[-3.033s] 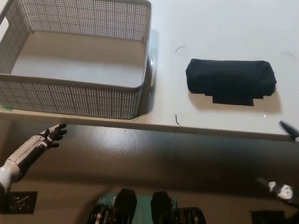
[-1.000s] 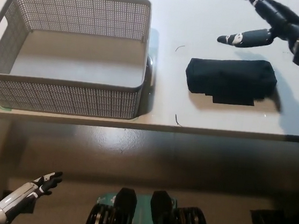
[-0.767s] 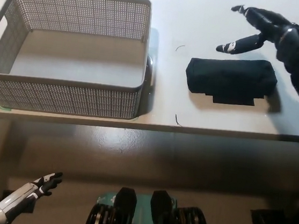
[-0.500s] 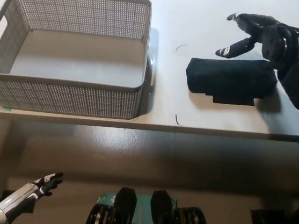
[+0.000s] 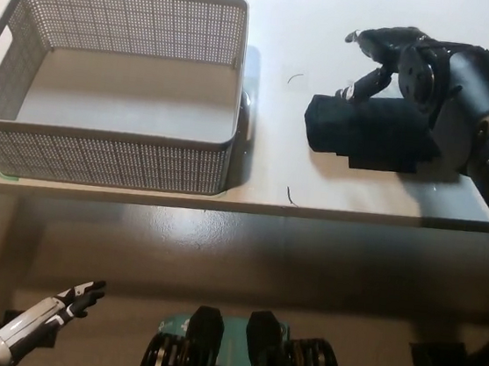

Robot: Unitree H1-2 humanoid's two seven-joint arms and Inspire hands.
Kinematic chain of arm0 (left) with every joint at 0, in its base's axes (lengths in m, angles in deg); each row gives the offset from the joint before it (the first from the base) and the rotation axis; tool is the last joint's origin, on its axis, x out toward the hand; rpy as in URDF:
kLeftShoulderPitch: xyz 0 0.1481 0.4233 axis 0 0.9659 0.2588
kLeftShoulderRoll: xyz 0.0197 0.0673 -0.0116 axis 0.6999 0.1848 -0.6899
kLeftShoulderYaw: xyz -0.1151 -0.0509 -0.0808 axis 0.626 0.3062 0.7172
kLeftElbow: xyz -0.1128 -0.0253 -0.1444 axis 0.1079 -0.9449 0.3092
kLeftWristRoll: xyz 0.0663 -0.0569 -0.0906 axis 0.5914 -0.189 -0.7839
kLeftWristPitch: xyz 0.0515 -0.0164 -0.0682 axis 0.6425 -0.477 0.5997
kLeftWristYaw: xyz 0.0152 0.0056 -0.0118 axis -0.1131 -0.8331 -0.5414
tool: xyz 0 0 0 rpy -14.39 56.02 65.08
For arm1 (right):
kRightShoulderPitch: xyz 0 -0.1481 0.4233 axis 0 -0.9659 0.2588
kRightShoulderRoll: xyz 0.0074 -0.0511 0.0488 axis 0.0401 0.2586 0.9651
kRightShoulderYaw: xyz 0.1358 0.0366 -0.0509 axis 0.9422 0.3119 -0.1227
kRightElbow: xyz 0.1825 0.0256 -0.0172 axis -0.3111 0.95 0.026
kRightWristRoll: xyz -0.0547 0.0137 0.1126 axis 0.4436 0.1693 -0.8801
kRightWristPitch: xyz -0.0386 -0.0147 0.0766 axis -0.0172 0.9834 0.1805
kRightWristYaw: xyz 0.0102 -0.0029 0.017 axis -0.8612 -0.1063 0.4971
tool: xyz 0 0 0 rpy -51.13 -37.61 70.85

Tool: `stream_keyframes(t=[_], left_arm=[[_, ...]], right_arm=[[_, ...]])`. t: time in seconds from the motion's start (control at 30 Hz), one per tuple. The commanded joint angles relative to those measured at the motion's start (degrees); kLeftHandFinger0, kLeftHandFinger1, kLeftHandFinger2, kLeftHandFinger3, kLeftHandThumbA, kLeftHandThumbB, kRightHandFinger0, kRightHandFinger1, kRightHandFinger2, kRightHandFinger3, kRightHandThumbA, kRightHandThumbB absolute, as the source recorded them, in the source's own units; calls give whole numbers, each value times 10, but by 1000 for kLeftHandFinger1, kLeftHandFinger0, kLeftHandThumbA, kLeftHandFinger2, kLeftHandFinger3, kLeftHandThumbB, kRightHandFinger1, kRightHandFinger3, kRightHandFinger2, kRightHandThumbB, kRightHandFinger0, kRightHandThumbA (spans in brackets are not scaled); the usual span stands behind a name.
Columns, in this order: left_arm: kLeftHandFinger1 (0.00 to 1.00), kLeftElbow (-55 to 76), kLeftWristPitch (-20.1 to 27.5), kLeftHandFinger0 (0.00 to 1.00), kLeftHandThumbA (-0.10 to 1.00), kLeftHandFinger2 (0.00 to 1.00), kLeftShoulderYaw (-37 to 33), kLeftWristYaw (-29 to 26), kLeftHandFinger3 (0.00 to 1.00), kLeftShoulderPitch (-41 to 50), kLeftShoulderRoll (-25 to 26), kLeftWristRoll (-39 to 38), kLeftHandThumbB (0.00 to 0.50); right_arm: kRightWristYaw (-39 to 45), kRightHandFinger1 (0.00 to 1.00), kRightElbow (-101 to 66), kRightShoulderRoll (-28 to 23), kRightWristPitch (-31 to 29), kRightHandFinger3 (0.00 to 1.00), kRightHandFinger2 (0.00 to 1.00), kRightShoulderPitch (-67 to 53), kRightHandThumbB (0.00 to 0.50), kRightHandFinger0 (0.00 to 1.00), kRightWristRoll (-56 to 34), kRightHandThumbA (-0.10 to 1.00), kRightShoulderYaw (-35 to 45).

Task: Use the right hand to pick up the pencil case on the right hand side and put it into a grey container on the left side

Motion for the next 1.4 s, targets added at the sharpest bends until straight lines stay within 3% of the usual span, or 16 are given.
stream_keyframes(t=[0.0, 0.2, 0.4, 0.8, 1.1, 1.27, 1.37], left_arm=[[1000, 13, 24, 1000, 1000, 1000, 2, 10, 1000, -9, 20, 0, 296], [1000, 14, 27, 1000, 1000, 1000, 2, 10, 1000, -10, 20, 2, 276], [1000, 12, 29, 1000, 1000, 1000, 2, 9, 1000, -14, 20, 4, 314], [1000, 14, 25, 1000, 1000, 1000, 2, 11, 1000, -21, 20, 6, 305], [1000, 9, 18, 1000, 1000, 1000, 1, 12, 1000, -34, 20, 8, 329], [1000, 12, 13, 1000, 1000, 1000, 3, 12, 1000, -35, 19, 7, 300], [1000, 18, 11, 1000, 1000, 1000, 5, 15, 1000, -35, 18, 1, 309]], right_arm=[[-15, 1000, 8, -1, -21, 1000, 1000, 36, 500, 1000, 18, 737, 0], [-8, 1000, 19, 2, -25, 1000, 1000, 28, 500, 1000, 22, 733, 2], [1, 1000, 35, 2, -23, 1000, 1000, 19, 500, 1000, 29, 757, -3], [53, 1000, 39, -6, -18, 1000, 1000, -8, 500, 1000, -2, 777, 36], [75, 1000, 70, 10, -6, 1000, 1000, -36, 500, 1000, -17, 677, 67], [56, 1000, 83, 19, -14, 1000, 1000, -62, 500, 1000, -13, 670, 71], [49, 1000, 89, 25, -10, 1000, 1000, -74, 500, 1000, -14, 643, 74]])
